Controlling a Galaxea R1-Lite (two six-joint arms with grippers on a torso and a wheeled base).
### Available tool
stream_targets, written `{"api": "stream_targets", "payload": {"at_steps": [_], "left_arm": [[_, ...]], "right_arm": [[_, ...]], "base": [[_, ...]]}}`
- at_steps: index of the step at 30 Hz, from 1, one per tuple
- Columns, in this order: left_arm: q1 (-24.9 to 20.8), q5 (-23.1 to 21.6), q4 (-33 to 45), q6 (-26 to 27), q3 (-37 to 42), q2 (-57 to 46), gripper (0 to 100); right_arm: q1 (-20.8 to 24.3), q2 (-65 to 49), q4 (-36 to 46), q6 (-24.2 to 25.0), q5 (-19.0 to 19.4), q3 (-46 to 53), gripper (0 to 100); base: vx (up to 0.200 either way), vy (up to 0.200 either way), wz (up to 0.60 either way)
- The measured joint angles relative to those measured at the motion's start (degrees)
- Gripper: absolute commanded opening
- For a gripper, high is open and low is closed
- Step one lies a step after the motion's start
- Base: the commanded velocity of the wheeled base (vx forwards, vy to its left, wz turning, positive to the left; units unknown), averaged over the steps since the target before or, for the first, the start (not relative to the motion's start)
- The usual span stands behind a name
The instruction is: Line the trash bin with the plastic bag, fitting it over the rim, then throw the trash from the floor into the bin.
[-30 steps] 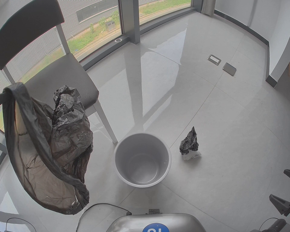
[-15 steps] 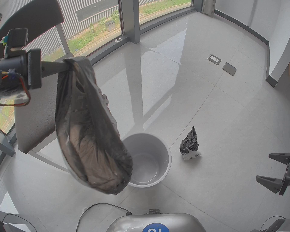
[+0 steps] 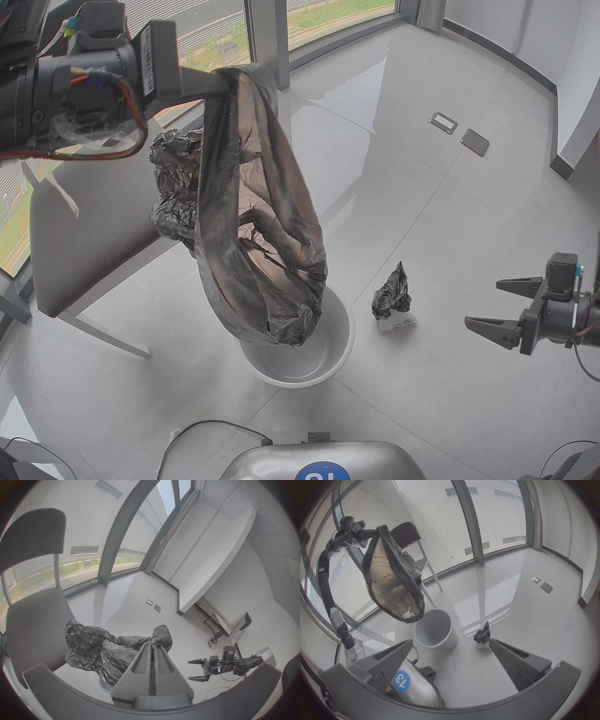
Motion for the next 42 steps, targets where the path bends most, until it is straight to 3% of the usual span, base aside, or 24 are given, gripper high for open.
{"api": "stream_targets", "payload": {"at_steps": [9, 18, 32, 42], "left_arm": [[-4.1, 0.4, -1.2, -1.8, -1.5, 1.4, 0], [-5.0, 0.5, -2.1, -2.7, -1.7, 1.7, 0], [-3.5, 2.2, -3.6, -3.0, -1.5, 3.2, 0], [-3.3, 2.2, -3.7, -3.0, -3.3, 4.2, 0]], "right_arm": [[2.3, 11.8, -2.2, 0.1, 0.2, -9.2, 100], [8.5, 20.9, -2.4, 0.5, -0.4, -17.1, 100], [15.6, 23.5, -3.4, 0.4, -0.6, -16.3, 100], [16.8, 26.2, -5.4, 0.3, -0.5, -17.1, 100]], "base": [[0.000, 0.000, 0.00], [0.000, 0.000, 0.00], [0.000, 0.000, 0.00], [0.000, 0.000, 0.00]]}}
